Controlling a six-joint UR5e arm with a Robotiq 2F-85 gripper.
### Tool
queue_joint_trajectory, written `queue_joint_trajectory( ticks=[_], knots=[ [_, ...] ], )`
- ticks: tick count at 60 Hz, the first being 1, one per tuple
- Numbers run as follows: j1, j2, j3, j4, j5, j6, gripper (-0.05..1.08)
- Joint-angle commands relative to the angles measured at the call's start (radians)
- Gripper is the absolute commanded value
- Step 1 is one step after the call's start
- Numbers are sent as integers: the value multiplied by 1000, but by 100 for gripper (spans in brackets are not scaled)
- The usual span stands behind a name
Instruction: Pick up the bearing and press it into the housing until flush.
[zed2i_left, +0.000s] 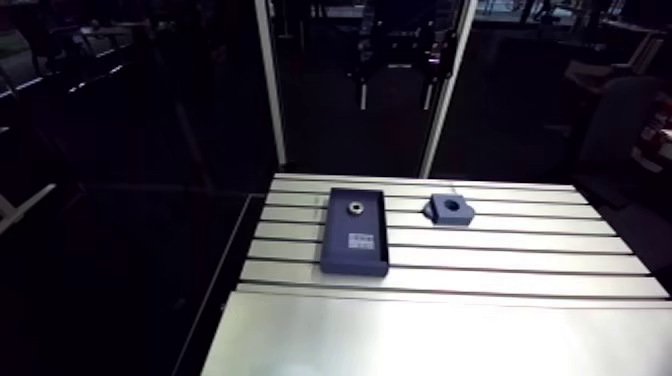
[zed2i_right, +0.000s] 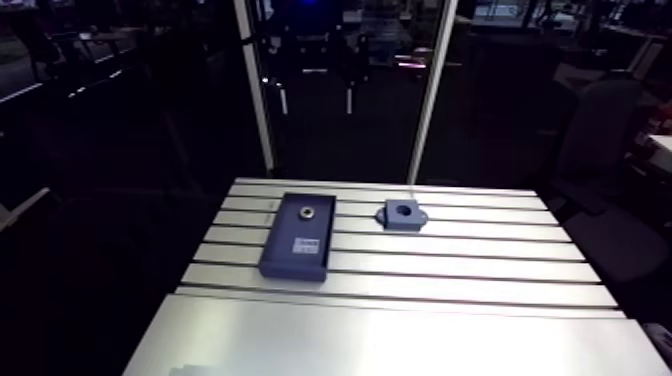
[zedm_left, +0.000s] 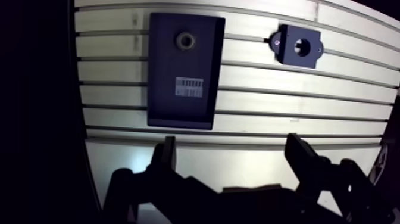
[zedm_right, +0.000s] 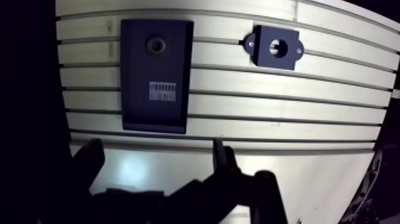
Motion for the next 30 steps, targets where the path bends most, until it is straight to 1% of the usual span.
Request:
queue_joint_trajectory(
  ticks=[1, 6, 8, 14, 17, 18, 23, 26, 30],
  knots=[
    [43, 38, 9, -54, -7, 19, 1],
    [48, 46, 15, -75, -7, 22, 1],
    [50, 53, 18, -105, -5, 34, 1],
    [50, 62, 21, -137, -5, 45, 1],
    [50, 68, 19, -141, -5, 45, 1],
    [50, 74, 18, -141, -1, 45, 1],
    [50, 82, 18, -143, -2, 47, 1],
    [50, 94, 21, -144, 4, 48, 1],
    [50, 100, 24, -148, 6, 59, 1]
  ],
)
